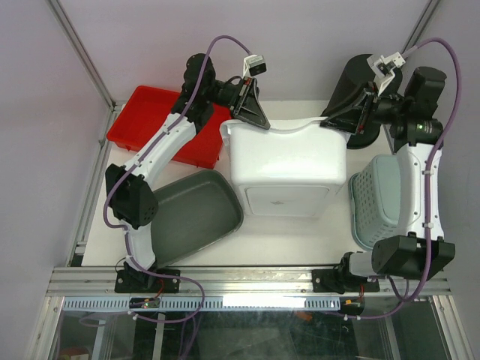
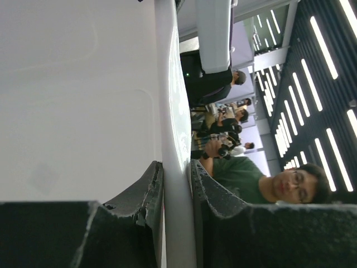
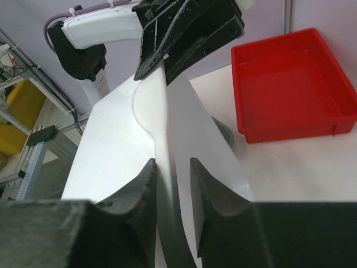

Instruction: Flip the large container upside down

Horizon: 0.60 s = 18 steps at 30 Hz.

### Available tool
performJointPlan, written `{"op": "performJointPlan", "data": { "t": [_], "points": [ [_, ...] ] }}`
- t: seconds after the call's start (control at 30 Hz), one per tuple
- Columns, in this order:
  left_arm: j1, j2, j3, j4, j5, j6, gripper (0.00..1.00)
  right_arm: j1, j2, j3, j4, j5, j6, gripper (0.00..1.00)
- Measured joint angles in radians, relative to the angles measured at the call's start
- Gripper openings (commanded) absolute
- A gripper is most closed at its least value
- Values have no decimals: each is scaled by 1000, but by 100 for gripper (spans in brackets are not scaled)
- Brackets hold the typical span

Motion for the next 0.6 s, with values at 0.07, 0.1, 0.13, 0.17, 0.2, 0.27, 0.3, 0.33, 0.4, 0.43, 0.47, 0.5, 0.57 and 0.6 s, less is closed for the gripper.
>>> {"op": "performJointPlan", "data": {
  "t": [0.07, 0.1, 0.13, 0.17, 0.2, 0.27, 0.3, 0.33, 0.4, 0.43, 0.47, 0.5, 0.57, 0.6],
  "points": [
    [-2, 12, 11, 1, 0, -31, 0, -10, -48, -121, 235, -1, 210, 3],
    [-2, 19, 16, 5, 2, -53, 0, -15, -70, -169, 357, 0, 314, 1],
    [-3, 24, 21, 17, 3, -69, 0, -19, -85, -199, 448, 0, 393, 1],
    [-6, 28, 24, 37, 3, -81, 0, -24, -93, -219, 524, 0, 467, 0],
    [-8, 33, 28, 58, 3, -95, 0, -28, -95, -228, 569, 1, 516, 0],
    [-9, 48, 42, 96, 0, -131, 0, -35, -89, -229, 624, 1, 595, 0],
    [-9, 56, 50, 114, -1, -147, 0, -37, -84, -228, 631, 1, 616, 0],
    [-9, 66, 60, 132, -4, -163, 0, -41, -78, -224, 634, 1, 635, 0],
    [-9, 81, 78, 153, -16, -187, 0, -48, -58, -206, 624, 2, 662, 0],
    [-9, 89, 89, 160, -23, -193, 0, -51, -50, -199, 618, 2, 670, 0],
    [-8, 93, 94, 162, -33, -198, 0, -55, -40, -189, 608, 2, 679, 0],
    [-8, 97, 100, 162, -42, -198, 0, -57, -34, -184, 601, 2, 685, 0],
    [-8, 99, 106, 153, -63, -188, 0, -63, -23, -172, 576, 2, 695, 0],
    [-8, 100, 113, 134, -75, -167, 0, -65, -16, -166, 559, 2, 697, 0]
  ]
}}
